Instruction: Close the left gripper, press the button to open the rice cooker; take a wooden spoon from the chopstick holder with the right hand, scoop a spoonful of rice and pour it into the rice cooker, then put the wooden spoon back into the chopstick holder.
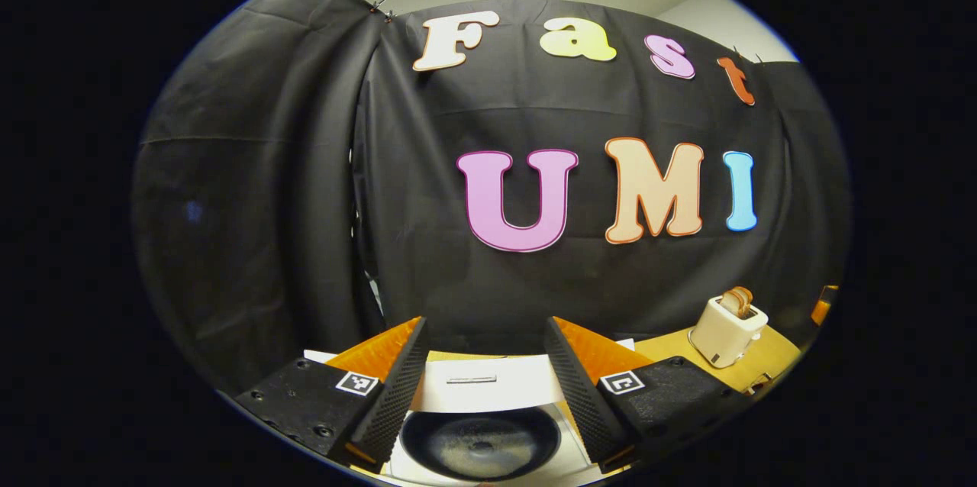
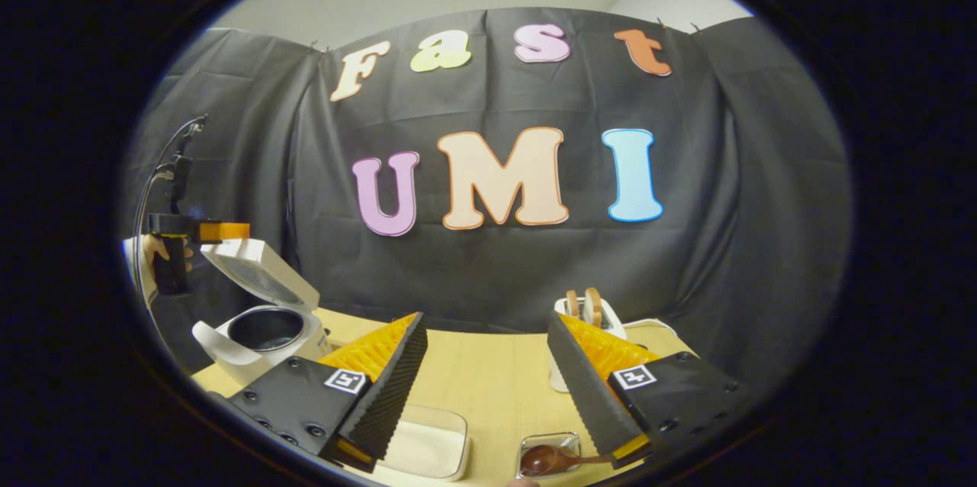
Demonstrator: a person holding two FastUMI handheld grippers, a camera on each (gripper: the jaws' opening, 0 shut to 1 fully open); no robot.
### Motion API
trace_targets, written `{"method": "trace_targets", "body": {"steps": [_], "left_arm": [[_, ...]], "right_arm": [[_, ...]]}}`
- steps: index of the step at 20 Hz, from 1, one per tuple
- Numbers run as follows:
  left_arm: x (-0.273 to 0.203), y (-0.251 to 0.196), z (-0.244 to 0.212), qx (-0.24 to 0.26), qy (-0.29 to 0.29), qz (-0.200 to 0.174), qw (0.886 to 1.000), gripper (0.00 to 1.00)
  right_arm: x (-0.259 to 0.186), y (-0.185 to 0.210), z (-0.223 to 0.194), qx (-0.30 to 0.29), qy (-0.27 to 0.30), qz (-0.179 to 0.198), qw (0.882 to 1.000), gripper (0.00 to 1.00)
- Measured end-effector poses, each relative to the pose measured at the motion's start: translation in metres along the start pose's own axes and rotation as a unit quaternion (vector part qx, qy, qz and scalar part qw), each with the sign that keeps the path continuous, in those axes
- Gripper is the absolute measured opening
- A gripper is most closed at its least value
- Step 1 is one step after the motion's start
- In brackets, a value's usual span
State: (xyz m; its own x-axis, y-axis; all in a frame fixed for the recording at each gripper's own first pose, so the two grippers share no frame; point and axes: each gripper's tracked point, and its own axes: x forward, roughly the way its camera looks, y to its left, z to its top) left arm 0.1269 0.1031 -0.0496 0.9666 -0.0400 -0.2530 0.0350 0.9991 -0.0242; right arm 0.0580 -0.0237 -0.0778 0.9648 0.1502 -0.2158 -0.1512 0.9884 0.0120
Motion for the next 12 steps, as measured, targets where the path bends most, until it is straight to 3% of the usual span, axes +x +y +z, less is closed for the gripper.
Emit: {"method": "trace_targets", "body": {"steps": [12], "left_arm": [[-0.050,-0.010,-0.087,-0.012,0.065,0.000,0.998,0.92]], "right_arm": [[0.002,0.035,0.002,-0.001,0.000,0.037,0.999,1.00]]}}
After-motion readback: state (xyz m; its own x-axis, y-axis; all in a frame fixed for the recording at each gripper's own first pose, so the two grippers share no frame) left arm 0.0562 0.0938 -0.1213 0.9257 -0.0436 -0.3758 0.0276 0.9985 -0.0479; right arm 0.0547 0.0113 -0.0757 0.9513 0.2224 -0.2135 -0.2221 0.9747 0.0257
